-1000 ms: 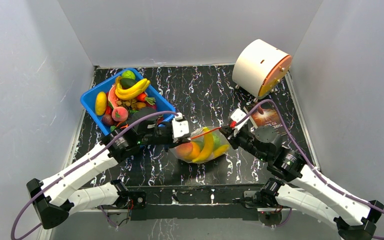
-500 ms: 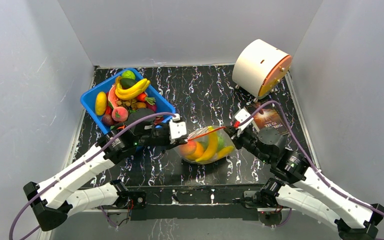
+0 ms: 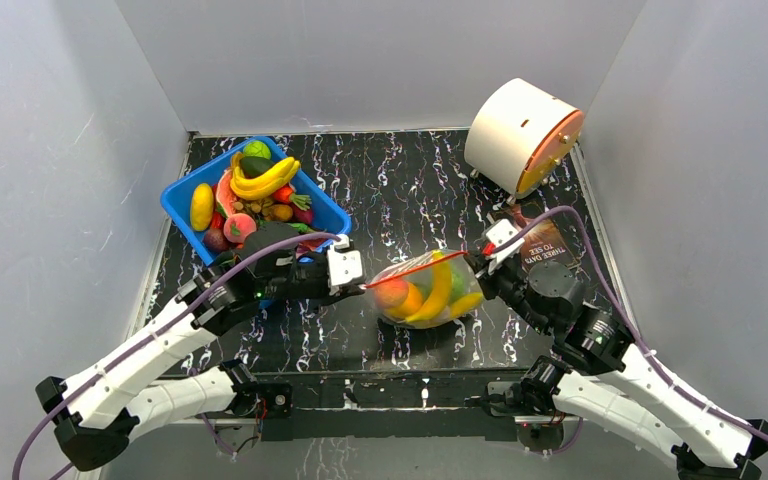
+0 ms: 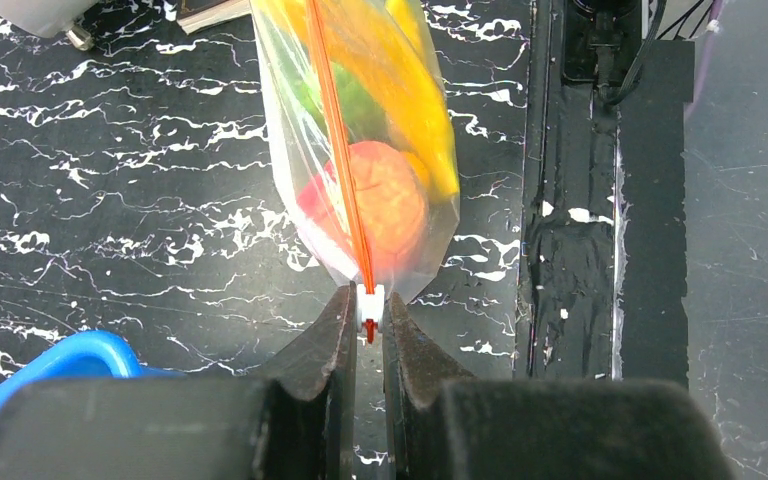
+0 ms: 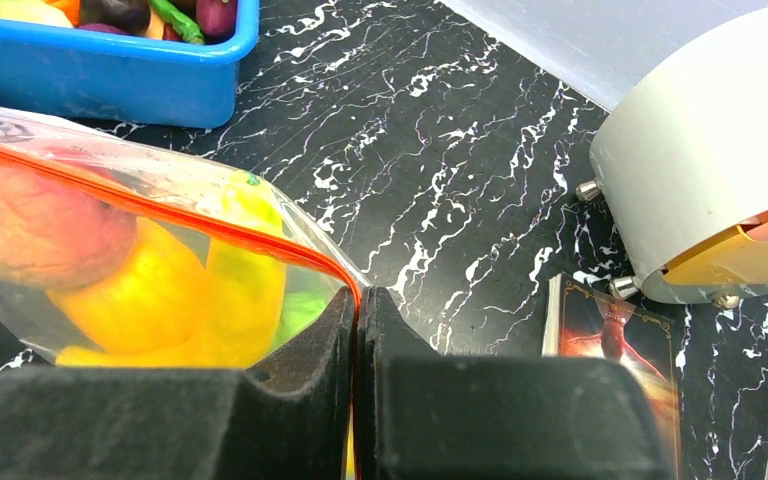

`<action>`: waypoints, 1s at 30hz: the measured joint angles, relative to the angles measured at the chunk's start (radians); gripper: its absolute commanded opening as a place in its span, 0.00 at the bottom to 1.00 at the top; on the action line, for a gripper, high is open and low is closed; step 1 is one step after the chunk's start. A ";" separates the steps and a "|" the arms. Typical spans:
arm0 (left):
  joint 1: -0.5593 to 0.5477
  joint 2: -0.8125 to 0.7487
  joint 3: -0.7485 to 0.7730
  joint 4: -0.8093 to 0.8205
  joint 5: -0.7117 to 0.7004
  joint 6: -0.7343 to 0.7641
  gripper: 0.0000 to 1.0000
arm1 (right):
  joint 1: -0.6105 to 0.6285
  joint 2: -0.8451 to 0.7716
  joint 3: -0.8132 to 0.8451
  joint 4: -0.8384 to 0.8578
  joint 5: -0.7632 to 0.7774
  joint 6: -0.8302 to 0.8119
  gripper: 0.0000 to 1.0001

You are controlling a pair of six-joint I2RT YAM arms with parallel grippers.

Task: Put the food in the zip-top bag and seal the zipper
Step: Zip the zipper food storage bag at the center of the board.

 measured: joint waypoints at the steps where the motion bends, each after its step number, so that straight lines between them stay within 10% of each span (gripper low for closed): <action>1: 0.000 -0.006 0.000 -0.004 0.000 0.000 0.00 | 0.000 -0.004 0.000 -0.002 0.001 0.003 0.00; 23: 0.000 -0.138 -0.069 0.049 0.079 -0.065 0.01 | 0.001 -0.134 0.076 -0.099 -0.150 0.296 0.00; 30: 0.000 -0.090 -0.167 0.117 -0.017 -0.168 0.31 | -0.010 -0.054 -0.056 -0.001 -0.019 0.266 0.00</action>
